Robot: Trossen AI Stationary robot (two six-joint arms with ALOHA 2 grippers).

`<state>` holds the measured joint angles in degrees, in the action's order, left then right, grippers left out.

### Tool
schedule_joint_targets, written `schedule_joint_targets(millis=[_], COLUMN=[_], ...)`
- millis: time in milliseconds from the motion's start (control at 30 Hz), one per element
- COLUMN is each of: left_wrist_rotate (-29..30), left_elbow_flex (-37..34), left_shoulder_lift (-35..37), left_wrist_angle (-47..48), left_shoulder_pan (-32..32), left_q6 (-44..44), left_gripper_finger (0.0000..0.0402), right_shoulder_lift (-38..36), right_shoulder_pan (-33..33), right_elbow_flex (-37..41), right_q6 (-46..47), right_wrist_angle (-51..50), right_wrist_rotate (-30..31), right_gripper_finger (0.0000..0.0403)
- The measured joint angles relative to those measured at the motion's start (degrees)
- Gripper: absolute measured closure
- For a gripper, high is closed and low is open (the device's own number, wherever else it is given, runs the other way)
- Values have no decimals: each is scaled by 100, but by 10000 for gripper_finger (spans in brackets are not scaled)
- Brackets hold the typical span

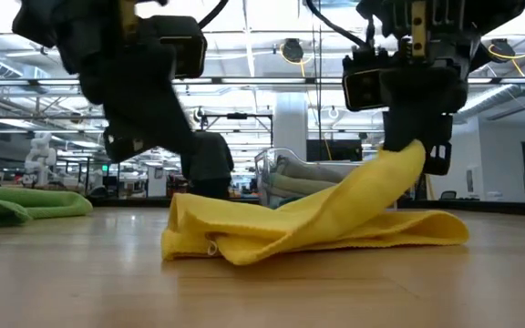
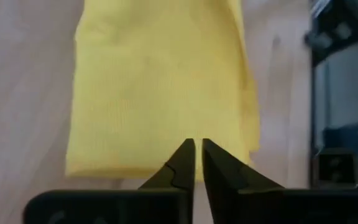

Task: Fold microfiber towels
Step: Fold the yellow towel

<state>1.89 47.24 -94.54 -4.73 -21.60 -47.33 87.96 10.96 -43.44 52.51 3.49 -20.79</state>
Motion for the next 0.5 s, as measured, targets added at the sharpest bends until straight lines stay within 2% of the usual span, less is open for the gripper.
schedule_joint_targets(millis=[133,233,367,500], left_wrist_rotate=[64,532,1524,1918], left_elbow_flex=[0,9,11,9], left_shoulder_lift=[0,2,-63,-420], left_wrist_angle=[-863,-1462,-1348,-1333], left_shoulder_pan=[-57,-306,-696,-955], left_q6=[-36,242,487,352], left_gripper_finger=[327,279,213,156], right_shoulder_lift=[0,0,0,0], right_shoulder_pan=[-114,-238,-417,-603], right_elbow_flex=[0,0,0,0], right_q6=[346,570,781,1119], right_wrist_angle=[263,663,882,944], right_wrist_rotate=[-22,-20,-7,6], right_gripper_finger=[399,399,399,399])
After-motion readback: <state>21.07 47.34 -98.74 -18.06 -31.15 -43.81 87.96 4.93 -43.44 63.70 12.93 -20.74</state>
